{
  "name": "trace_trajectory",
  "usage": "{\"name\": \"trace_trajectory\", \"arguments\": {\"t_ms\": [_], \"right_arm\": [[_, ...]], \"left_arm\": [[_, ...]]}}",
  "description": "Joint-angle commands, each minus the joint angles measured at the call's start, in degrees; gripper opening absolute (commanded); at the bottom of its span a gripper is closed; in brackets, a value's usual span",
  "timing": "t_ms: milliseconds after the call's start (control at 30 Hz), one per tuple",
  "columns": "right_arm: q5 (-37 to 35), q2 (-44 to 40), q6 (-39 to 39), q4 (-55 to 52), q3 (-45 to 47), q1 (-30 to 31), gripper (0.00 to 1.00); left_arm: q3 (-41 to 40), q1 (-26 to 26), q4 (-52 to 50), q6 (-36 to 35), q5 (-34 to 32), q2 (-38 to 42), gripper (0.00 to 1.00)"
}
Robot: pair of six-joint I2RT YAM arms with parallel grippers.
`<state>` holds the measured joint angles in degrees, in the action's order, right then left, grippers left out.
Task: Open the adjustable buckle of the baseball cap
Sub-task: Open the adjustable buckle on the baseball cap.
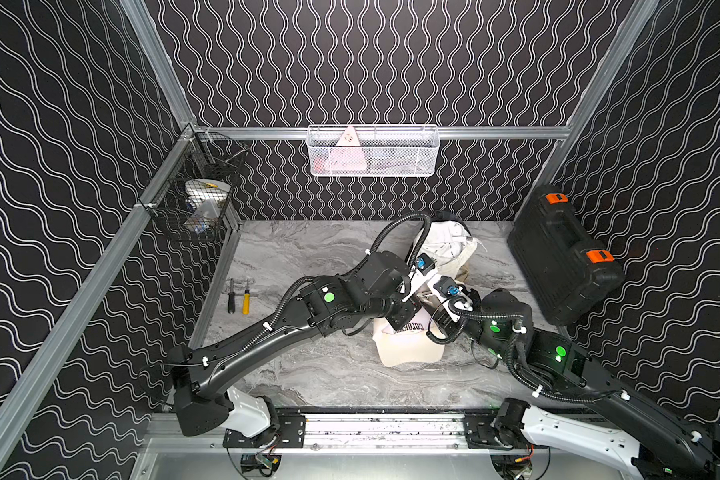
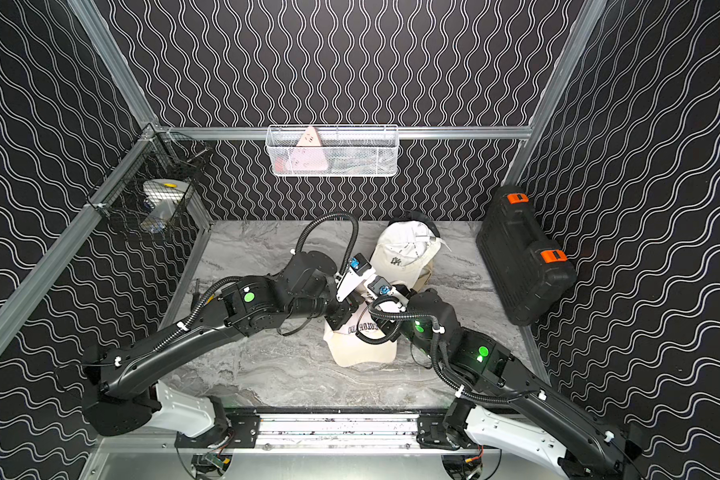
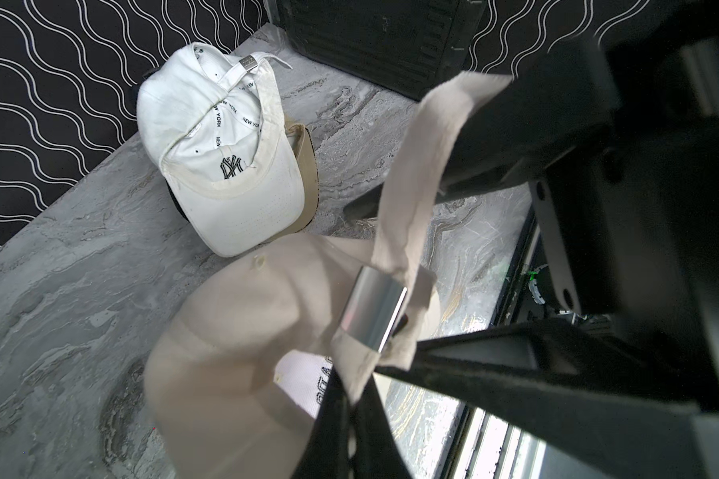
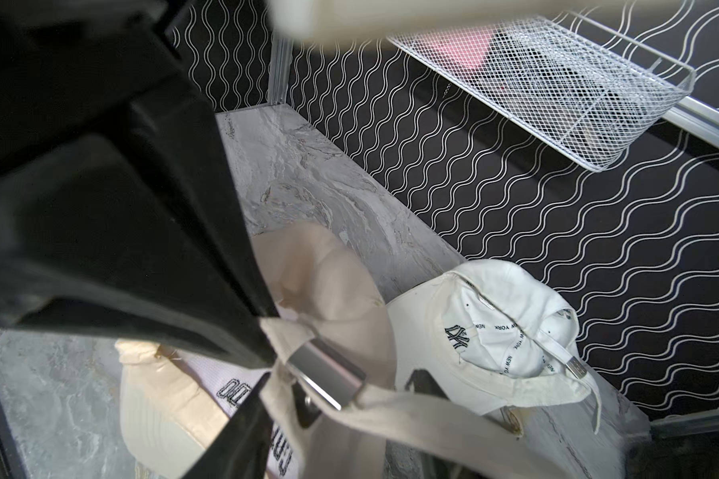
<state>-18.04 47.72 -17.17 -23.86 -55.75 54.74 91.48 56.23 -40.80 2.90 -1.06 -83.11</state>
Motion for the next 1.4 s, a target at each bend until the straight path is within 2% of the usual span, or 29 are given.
{"name": "trace_trajectory", "arguments": {"t_ms": [0,233,567,967,1367], "right_arm": [[1.9,0.3,0.1,2.7,-0.2,0.0,0.51],[2.7,0.1,0.5,3.4,0.0,0.0,0.37],[3.0,-0.4,1.3,3.9,0.8,0.0,0.22],[2.5,-0.8,3.5,4.5,1.3,0.0,0.17],[-3.6,-2.1,7.6,4.9,1.0,0.1,0.14]], "left_arm": [[0.9,0.0,0.6,-0.3,0.9,-0.2,0.0],[1.0,0.1,0.0,-0.3,1.2,-0.9,0.0],[0.4,0.3,0.5,-0.1,1.6,-1.1,0.0],[-0.3,0.5,0.9,0.0,1.6,-0.7,0.0],[-1.3,0.5,1.2,0.3,1.4,0.1,0.0]]}}
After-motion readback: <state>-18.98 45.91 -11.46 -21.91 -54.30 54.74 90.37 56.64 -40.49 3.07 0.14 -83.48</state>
